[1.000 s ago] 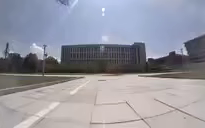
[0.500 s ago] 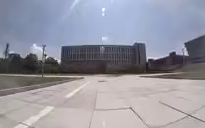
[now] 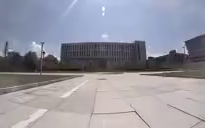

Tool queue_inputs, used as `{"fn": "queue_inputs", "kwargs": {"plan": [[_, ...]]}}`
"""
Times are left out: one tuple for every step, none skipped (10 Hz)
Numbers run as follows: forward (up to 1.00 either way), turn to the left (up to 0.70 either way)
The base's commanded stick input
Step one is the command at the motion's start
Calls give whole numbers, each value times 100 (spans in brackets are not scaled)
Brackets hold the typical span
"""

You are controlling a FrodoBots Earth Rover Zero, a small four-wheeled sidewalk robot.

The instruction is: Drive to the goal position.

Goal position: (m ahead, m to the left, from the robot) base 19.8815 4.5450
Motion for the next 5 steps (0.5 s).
{"fn": "queue_inputs", "kwargs": {"plan": [[50, 1], [50, 1], [50, 1], [50, 1], [50, 1]]}}
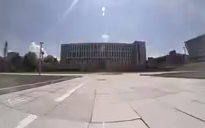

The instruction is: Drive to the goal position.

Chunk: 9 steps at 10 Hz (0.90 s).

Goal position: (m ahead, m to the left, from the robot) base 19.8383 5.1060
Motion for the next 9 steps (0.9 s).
{"fn": "queue_inputs", "kwargs": {"plan": [[50, 1], [50, 1], [50, 1], [50, 1], [50, 1], [50, 1], [50, 1], [50, 1], [50, 1]]}}
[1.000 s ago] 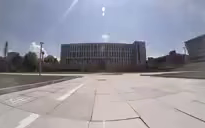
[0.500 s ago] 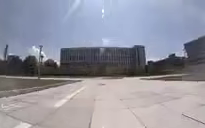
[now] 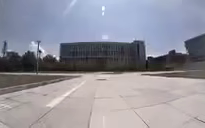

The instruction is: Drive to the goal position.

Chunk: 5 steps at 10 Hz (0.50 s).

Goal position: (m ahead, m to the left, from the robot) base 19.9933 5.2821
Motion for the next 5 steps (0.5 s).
{"fn": "queue_inputs", "kwargs": {"plan": [[50, 1], [50, 1], [50, 1], [50, 1], [50, 1]]}}
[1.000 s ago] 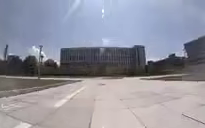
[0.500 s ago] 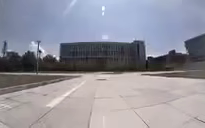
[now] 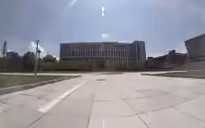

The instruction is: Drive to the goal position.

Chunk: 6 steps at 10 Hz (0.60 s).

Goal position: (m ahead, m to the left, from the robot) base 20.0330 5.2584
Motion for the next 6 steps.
{"fn": "queue_inputs", "kwargs": {"plan": [[50, 1], [50, 1], [50, 1], [50, 1], [50, 1], [50, 1]]}}
